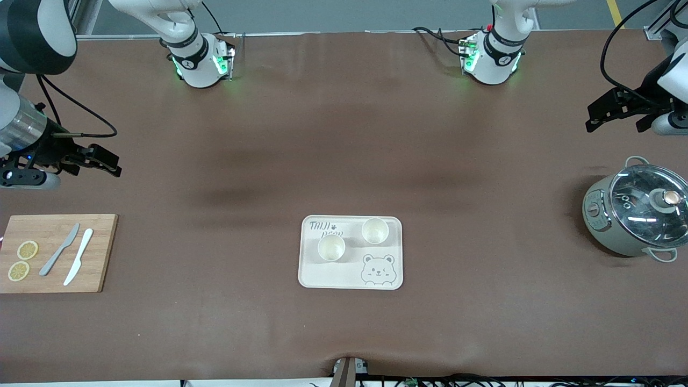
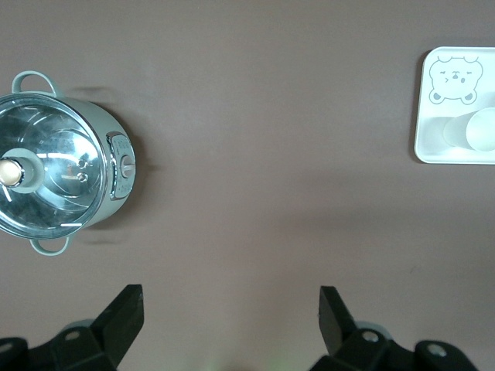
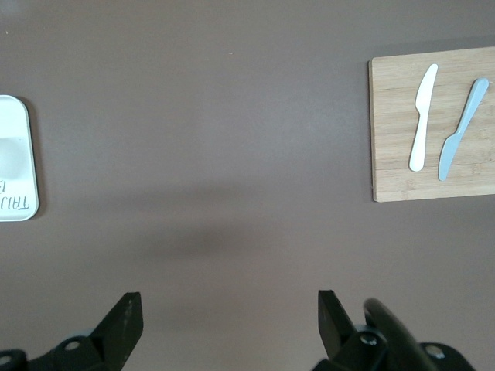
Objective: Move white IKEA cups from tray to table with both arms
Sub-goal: 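Move both grippers from rest toward the cups on the white tray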
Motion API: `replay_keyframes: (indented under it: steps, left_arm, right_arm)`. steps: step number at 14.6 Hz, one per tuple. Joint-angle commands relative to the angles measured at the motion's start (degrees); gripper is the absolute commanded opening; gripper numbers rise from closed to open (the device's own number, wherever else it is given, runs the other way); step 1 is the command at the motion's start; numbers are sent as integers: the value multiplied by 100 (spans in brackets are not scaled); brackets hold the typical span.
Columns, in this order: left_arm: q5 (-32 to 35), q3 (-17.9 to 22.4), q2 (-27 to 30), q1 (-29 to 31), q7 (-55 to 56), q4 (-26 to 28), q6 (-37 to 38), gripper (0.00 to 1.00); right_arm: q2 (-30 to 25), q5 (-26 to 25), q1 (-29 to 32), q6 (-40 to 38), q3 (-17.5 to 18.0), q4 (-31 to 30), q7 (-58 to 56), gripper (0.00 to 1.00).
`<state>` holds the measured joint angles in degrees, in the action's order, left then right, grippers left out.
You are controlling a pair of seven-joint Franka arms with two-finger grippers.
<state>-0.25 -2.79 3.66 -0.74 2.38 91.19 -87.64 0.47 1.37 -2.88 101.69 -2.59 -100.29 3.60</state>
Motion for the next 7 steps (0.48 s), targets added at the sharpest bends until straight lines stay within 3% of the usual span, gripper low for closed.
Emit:
replay_keyframes:
  steps: [1,4,7]
  left_arm:
    - [8,6,12,-5,-1,-4,-8,100]
    - [-132,-11,-31,-31,-36,-13,-17,100]
    - [-371,-187,-470,-119,69,-92,-244,100]
  right_arm:
    - [-39,-57,-2,71,22,-70,53,100]
    - [-21,-57,-2,71,22,-70,53,100]
    - [-3,-49,-11,62,22,-35,62,100]
